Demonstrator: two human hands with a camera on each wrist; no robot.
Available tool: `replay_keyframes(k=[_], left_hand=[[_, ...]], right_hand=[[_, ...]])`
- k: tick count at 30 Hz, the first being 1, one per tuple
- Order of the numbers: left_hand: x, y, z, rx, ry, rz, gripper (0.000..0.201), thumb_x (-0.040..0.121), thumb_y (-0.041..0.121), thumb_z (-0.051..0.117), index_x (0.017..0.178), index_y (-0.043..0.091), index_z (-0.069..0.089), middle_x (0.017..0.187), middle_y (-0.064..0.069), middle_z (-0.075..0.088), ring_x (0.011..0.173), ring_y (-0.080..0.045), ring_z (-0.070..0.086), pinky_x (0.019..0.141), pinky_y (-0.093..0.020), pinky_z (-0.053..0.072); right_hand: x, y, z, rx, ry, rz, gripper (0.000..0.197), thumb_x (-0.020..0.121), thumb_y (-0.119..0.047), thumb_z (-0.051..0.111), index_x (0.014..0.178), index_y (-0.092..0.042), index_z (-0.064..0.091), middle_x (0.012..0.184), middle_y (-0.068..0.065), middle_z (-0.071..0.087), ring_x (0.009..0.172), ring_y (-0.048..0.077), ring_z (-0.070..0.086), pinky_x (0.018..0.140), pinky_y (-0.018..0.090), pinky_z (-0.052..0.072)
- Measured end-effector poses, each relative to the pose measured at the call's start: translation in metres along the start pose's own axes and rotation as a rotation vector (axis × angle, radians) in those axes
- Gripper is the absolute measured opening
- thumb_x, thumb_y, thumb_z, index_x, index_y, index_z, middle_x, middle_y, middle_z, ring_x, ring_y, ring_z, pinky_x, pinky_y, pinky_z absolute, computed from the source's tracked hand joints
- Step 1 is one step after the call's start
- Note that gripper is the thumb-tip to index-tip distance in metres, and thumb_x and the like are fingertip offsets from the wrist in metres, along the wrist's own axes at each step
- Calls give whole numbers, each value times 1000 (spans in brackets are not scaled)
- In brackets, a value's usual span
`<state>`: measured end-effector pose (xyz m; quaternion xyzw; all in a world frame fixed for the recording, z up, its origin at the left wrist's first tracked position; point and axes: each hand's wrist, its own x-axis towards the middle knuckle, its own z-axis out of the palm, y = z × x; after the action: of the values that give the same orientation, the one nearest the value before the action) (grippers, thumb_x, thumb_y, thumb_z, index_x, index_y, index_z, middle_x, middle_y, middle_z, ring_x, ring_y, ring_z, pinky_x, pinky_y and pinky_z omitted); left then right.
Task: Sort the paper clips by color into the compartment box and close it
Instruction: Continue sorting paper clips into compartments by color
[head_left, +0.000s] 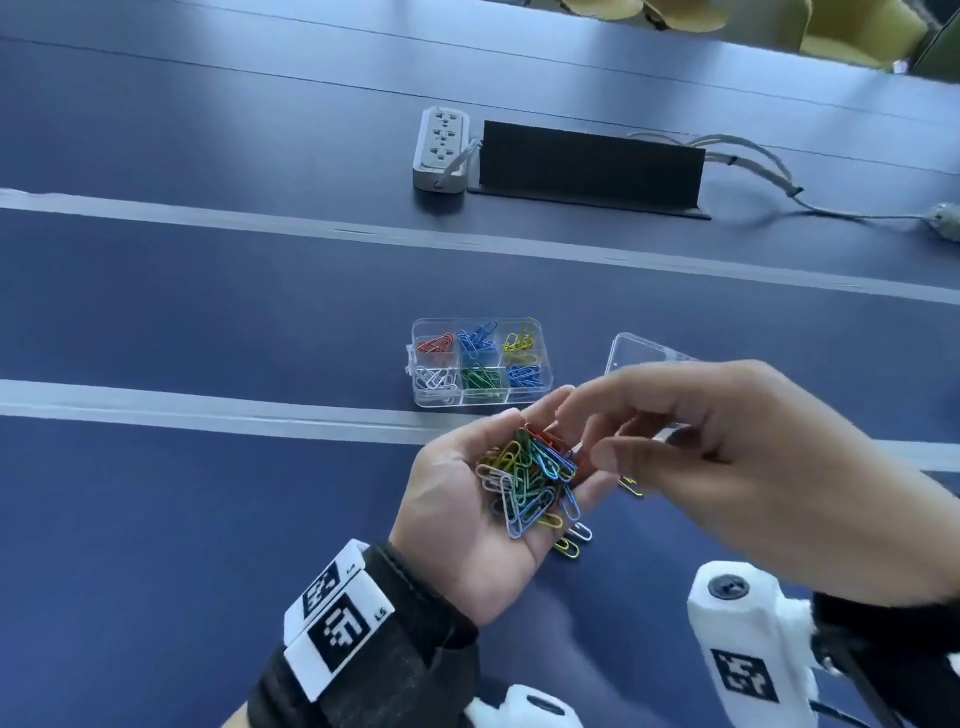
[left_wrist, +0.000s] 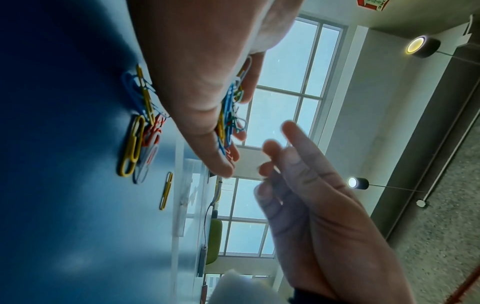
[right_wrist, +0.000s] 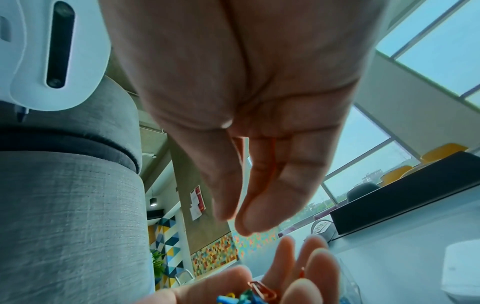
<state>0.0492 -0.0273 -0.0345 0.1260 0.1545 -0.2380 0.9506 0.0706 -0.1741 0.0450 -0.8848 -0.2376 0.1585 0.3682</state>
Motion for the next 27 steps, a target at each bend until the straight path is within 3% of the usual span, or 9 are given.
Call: replay_keyframes(k=[3, 6, 9, 11, 15, 19, 23, 25, 27], left_hand=[[1, 0, -2, 10, 16, 27, 39, 82, 21, 45, 108, 0, 66, 99, -19, 71, 82, -30, 69, 77, -40, 56], [1, 1, -3, 20, 25, 42, 37, 88, 24, 41, 107, 4, 66, 113, -18, 68, 91, -30, 68, 79, -39, 55], [0, 1, -2, 4, 23, 63, 35, 87, 22, 43, 103, 4, 68, 114, -19, 68, 91, -29, 69, 74, -37, 58], [1, 1, -1, -12, 30, 76, 35, 82, 19, 47, 105, 2, 67, 115, -20, 67, 90, -30, 69, 70, -36, 58], [1, 2, -3, 14, 42, 73, 39, 80, 18, 49, 113, 4, 66, 113, -16, 67, 97, -29, 64, 86, -34, 50], [1, -1, -3, -44, 19, 79, 36, 81, 17, 48, 106, 1, 68, 86, -13, 67, 72, -24, 68, 58, -26, 55], [1, -1, -2, -11, 35, 108, 38, 80, 14, 50, 109, -4, 65, 97, -15, 64, 83, -27, 64, 74, -36, 58], [0, 0, -2, 4, 36, 114, 39, 80, 13, 50, 111, -6, 63, 96, -16, 67, 91, -29, 62, 90, -44, 52], [0, 0, -2, 1, 34, 112, 39, 80, 13, 49, 111, -6, 62, 92, -17, 69, 90, -30, 64, 93, -47, 48]], right_hand=[[-4, 2, 10, -98, -4, 25, 20, 75, -15, 73, 84, -32, 67, 77, -12, 67, 67, 8, 60, 55, 15, 46], [-6, 5, 11, -93, 18, 46, 15, 72, -17, 76, 78, -28, 68, 73, -14, 67, 64, 5, 60, 54, 12, 45], [-7, 6, 12, -46, 77, 69, 14, 73, -18, 75, 78, -28, 68, 73, -9, 68, 66, 9, 62, 58, 28, 53], [-6, 5, 16, -47, 116, 66, 13, 72, -18, 75, 78, -28, 69, 73, -8, 67, 65, 9, 62, 59, 27, 51], [1, 0, 28, -123, 110, 22, 20, 68, -26, 79, 85, -29, 68, 71, -7, 63, 71, 10, 59, 64, 24, 48], [11, 3, 35, -200, 167, 8, 17, 71, -30, 76, 87, -30, 71, 72, -8, 63, 68, 8, 57, 65, 22, 47], [12, 7, 30, -132, 234, 19, 7, 75, -26, 73, 82, -28, 74, 72, -8, 69, 67, 7, 63, 65, 24, 49], [11, 8, 28, -90, 240, 30, 9, 76, -20, 73, 82, -27, 75, 73, -6, 70, 67, 8, 66, 66, 31, 52], [9, 7, 27, -48, 244, 29, 10, 77, -18, 73, 80, -27, 76, 74, -4, 70, 66, 9, 67, 65, 33, 54]])
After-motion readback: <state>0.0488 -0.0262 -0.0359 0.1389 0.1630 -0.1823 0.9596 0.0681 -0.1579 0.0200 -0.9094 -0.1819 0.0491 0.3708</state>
